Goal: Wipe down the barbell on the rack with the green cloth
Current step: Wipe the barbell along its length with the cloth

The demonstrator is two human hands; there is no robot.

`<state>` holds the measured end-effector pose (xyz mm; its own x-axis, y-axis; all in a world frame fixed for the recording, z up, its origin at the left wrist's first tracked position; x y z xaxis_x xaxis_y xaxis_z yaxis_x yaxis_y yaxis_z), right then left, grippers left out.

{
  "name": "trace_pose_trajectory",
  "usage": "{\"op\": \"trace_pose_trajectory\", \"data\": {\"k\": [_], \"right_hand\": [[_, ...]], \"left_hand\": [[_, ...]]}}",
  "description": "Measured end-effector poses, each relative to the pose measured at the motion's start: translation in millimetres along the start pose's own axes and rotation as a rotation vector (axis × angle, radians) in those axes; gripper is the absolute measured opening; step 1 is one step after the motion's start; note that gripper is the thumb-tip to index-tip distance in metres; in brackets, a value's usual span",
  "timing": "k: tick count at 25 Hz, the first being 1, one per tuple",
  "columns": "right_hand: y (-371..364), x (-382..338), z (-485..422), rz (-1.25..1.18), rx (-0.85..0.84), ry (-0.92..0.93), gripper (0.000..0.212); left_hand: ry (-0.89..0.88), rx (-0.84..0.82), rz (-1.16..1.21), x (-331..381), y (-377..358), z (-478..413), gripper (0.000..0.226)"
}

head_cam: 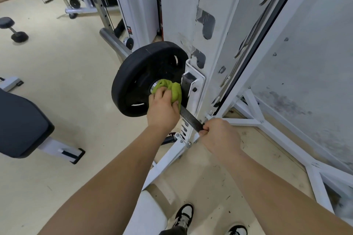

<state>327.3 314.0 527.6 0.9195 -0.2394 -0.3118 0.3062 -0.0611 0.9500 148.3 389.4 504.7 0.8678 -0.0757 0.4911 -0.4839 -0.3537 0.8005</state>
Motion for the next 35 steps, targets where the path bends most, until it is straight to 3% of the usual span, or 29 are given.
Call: {"op": "trace_pose_trajectory", "data": {"k": [4, 8, 13, 14, 17, 20, 21, 23, 25, 28, 30, 31, 33, 35], "right_hand": [[0, 1, 3, -0.011, 0.015, -0.015, 0.018], [5, -1, 0, -0.04, -0.003, -0.056, 0.016], [31, 36, 14, -0.131, -0.11, -0.126, 0.022], [37, 51, 18, -0.108, -0.143, -0.153, 0.033], [44, 86, 37, -0.016, -0.225, -0.201, 0.037], [37, 95, 51, -0.05, -0.203, -0.246, 0.043], [34, 94, 53, -0.03, -0.189, -0.229, 0.037], [32, 91, 55, 0.028, -0.173, -0.209, 0.031], [32, 86, 53, 0.086, -0.162, -0.184, 0.03], [34, 83, 52, 0.133, -0.143, -0.161, 0.033], [34, 83, 54, 0.137, -0.15, -0.165, 0.03], [34, 83, 55, 0.142, -0.15, -0.166, 0.029], [34, 81, 55, 0.166, -0.153, -0.154, 0.029], [36, 80, 54, 0.177, -0.154, -0.158, 0.028]], "left_hand": [[-0.257, 0.095, -0.071, 10, 13, 24, 0.01], [-0.573, 0.008, -0.074, 34, 17, 58, 0.025], [-0.292, 0.01, -0.118, 58, 11, 48, 0.022], [-0.289, -0.018, -0.118, 67, 7, 60, 0.027], [-0.562, -0.196, -0.046, 111, -4, 116, 0.036], [-0.771, -0.169, 0.009, 108, -8, 101, 0.042], [-0.728, -0.143, -0.029, 96, -10, 85, 0.044], [-0.466, -0.047, -0.09, 74, -5, 60, 0.038], [-0.293, -0.032, -0.054, 79, -5, 79, 0.037], [-0.554, -0.097, 0.156, 107, -9, 137, 0.041], [-0.706, -0.092, 0.191, 94, -6, 115, 0.04], [-0.682, -0.081, 0.145, 83, -7, 93, 0.04], [-0.43, -0.039, 0.034, 65, -5, 59, 0.035], [-0.287, -0.03, 0.015, 73, -11, 73, 0.033]]}}
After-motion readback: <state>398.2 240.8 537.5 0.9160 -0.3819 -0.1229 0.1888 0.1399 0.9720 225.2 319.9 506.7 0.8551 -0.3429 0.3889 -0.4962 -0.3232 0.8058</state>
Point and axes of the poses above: each hand's wrist, its own z-axis away from the middle knuckle, its own y-axis out of the back of the hand, x = y × z, the point moved 4 cm from there along -z, towards the middle knuckle, and after that the axes turned 14 degrees about x, right-handed, at the moved point
